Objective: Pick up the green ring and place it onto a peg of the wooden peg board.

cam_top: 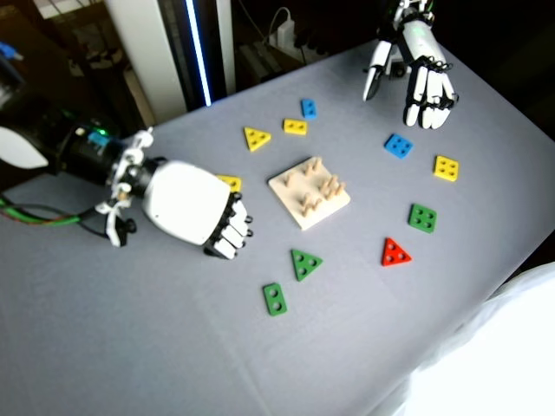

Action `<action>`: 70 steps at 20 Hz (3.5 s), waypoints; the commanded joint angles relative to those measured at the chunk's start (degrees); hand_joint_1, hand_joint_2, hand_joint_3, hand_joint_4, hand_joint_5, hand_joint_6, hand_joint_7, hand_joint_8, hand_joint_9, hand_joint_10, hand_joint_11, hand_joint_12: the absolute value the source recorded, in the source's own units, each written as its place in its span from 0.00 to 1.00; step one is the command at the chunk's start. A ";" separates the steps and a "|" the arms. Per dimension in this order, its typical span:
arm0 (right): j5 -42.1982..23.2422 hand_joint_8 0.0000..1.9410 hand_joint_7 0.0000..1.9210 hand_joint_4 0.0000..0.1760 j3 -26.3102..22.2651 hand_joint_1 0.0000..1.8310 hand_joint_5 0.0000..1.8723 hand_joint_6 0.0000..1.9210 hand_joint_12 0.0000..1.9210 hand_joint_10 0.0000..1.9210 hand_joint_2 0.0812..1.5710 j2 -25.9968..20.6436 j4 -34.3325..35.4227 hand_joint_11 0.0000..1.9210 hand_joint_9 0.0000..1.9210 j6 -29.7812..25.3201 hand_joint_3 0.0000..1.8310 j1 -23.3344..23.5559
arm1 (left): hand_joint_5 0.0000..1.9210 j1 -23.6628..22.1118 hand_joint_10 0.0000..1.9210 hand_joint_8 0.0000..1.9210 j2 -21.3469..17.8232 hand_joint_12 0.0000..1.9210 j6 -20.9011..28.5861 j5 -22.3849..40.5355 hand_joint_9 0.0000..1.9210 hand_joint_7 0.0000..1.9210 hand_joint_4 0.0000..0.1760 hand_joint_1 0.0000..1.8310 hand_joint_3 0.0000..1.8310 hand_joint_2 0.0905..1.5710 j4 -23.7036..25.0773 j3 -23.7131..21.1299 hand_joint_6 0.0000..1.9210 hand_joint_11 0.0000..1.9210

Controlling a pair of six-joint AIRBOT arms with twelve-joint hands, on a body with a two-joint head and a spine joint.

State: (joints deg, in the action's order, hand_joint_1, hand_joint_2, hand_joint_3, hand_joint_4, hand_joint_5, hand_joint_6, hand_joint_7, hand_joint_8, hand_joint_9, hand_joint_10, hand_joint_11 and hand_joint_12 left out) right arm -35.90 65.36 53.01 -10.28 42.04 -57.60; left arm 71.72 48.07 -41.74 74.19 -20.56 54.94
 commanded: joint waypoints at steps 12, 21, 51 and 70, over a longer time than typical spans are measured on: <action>-13.25 0.78 0.39 0.00 -1.91 0.67 0.53 0.44 0.84 0.77 0.74 2.72 -12.46 0.53 0.49 -5.08 0.00 10.87 | 0.27 -0.39 0.00 0.00 0.32 0.32 0.40 7.50 0.12 0.18 0.20 0.42 0.00 0.64 1.04 -0.04 0.00 0.00; -11.12 0.79 0.41 0.00 -0.16 0.68 0.49 0.46 0.80 0.73 0.75 6.54 -20.51 0.53 0.50 -10.82 0.00 12.93 | 0.28 -0.39 0.00 0.00 0.30 0.33 0.48 7.43 0.12 0.19 0.15 0.44 0.00 0.64 1.05 -0.06 0.00 0.00; -7.34 0.05 0.20 0.21 1.09 0.59 0.31 0.00 0.67 0.33 0.65 10.15 -23.75 0.07 0.14 -12.01 0.00 13.25 | 0.28 -0.38 0.00 0.00 0.32 0.35 0.78 7.78 0.14 0.20 0.21 0.44 0.00 0.63 1.04 0.00 0.00 0.00; -52.46 0.00 0.28 0.00 -4.92 0.34 0.26 0.00 0.24 0.00 0.78 -1.77 13.46 0.14 0.26 -7.04 0.00 -0.10 | 0.23 -0.26 0.01 0.00 1.28 0.43 3.26 25.21 0.18 0.22 0.00 0.48 0.00 0.66 -2.85 -1.45 0.00 0.00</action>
State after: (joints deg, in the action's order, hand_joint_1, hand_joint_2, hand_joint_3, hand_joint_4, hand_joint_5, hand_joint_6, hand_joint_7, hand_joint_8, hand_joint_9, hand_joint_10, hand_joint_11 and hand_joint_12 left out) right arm -79.88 60.29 51.13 3.31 34.98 -58.96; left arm 71.90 49.12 -38.81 91.88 -24.71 53.56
